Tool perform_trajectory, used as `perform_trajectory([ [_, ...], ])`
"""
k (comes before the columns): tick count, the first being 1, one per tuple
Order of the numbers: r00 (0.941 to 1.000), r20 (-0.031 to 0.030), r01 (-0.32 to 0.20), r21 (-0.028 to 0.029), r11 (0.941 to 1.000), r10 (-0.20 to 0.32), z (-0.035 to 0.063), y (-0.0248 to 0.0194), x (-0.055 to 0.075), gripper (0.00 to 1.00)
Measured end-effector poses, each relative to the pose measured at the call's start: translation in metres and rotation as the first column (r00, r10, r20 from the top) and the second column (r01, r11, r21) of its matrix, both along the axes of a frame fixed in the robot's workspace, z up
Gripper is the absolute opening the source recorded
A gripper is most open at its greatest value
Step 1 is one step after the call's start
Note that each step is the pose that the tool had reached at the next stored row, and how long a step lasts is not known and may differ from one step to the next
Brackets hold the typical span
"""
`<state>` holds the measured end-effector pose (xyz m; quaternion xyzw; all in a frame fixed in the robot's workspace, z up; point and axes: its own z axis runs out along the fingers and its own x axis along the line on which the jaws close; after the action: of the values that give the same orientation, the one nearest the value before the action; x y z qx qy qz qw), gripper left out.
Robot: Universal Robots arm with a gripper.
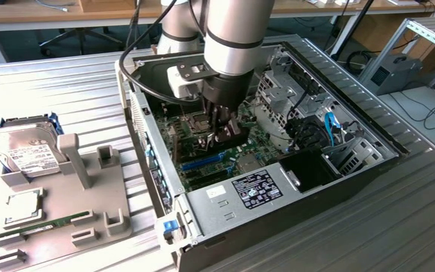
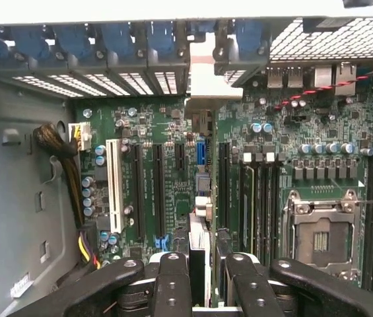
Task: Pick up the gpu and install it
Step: 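Insert the gpu into the slot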
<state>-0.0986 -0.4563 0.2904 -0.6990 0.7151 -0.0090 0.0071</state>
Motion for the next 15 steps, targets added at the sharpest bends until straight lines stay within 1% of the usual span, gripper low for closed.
perform_trajectory([
  [7,1.0,0.0002,0.0,0.0003,1.0,0.0,-0.0041,0.0001,-0.01,0.26],
  [15,1.0,0.0,0.0,0.0,1.0,0.0,-0.0099,0.0,-0.015,0.26],
])
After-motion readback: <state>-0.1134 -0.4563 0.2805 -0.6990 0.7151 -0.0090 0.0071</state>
